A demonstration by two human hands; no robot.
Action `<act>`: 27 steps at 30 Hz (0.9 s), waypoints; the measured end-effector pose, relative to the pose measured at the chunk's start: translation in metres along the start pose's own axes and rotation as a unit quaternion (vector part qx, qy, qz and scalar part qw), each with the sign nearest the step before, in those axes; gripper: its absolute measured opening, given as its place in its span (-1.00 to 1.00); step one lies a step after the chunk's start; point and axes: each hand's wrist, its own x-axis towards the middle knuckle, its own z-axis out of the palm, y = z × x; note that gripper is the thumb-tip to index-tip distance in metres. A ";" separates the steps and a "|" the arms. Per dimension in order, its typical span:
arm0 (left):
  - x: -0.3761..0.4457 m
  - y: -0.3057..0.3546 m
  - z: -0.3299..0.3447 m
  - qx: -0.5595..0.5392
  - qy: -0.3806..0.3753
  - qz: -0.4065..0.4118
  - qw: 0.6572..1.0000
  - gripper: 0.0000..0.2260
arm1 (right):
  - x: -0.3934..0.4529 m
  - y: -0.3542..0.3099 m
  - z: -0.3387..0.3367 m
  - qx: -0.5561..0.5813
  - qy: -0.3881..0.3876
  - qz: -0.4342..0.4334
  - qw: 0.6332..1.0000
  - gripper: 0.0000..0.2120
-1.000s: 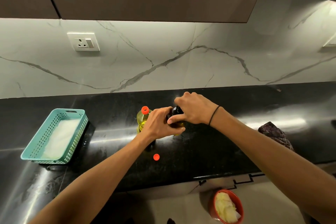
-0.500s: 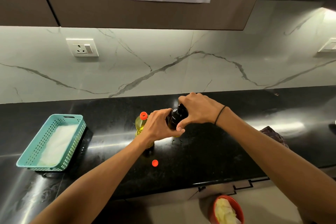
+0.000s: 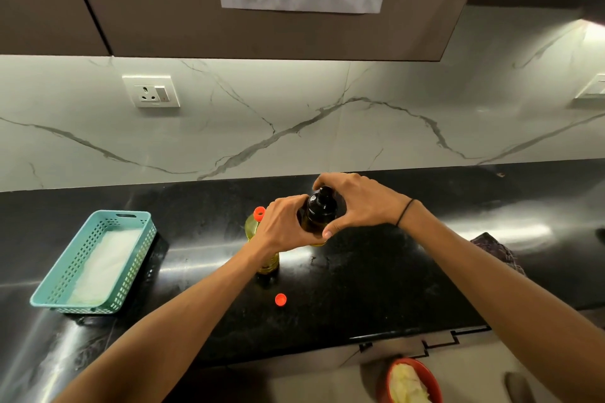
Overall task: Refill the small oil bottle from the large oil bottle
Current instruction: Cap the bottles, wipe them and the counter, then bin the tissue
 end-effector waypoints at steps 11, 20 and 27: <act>-0.006 0.002 -0.013 -0.004 0.001 -0.009 1.000 -0.63 | 0.027 -0.018 0.000 -0.096 -0.008 -0.089 0.991 -0.48; -0.013 -0.010 -0.015 0.003 -0.009 -0.026 1.000 -0.59 | 0.035 -0.027 0.011 -0.127 -0.005 -0.064 0.990 -0.46; -0.009 -0.005 -0.015 0.006 -0.003 -0.017 1.000 -0.60 | 0.038 -0.029 0.005 -0.121 -0.039 -0.044 0.991 -0.46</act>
